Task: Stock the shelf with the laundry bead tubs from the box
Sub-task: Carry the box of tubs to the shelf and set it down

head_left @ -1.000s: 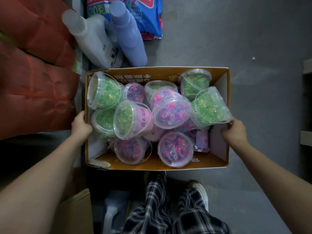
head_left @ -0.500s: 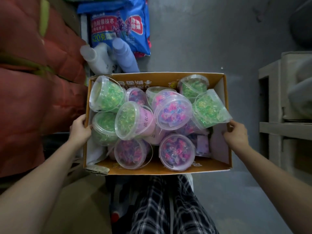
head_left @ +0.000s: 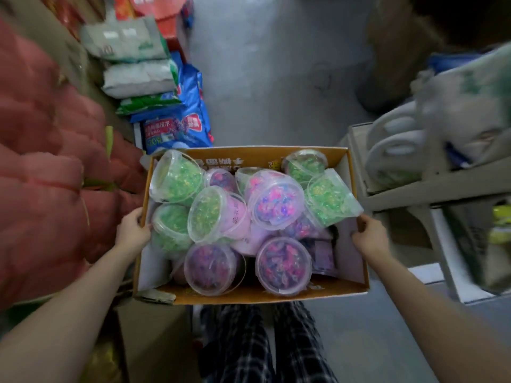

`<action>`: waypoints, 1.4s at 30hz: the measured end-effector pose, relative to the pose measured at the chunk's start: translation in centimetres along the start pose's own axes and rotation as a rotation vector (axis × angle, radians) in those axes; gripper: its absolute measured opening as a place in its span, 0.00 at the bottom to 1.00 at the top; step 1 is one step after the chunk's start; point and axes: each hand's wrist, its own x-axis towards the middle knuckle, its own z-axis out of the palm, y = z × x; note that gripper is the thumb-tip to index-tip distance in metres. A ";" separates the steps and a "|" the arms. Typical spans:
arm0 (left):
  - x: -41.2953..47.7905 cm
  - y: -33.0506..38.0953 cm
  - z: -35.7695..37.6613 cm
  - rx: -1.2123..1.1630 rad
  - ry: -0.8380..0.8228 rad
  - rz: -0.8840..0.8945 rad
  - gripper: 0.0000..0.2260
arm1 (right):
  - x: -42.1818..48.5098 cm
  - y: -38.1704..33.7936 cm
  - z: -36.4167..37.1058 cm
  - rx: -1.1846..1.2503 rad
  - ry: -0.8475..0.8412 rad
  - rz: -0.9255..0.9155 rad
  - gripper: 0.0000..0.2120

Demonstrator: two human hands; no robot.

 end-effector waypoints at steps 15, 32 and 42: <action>-7.1 17.2 -0.7 0.179 -0.289 0.462 0.08 | -20.0 10.4 -9.3 0.375 0.424 0.450 0.17; -39.0 36.0 19.5 0.630 -0.631 1.204 0.18 | -44.1 32.7 -7.1 0.869 1.074 1.076 0.15; -61.0 37.6 32.0 0.786 -0.799 1.486 0.15 | -56.7 42.6 -5.0 1.009 1.257 1.378 0.06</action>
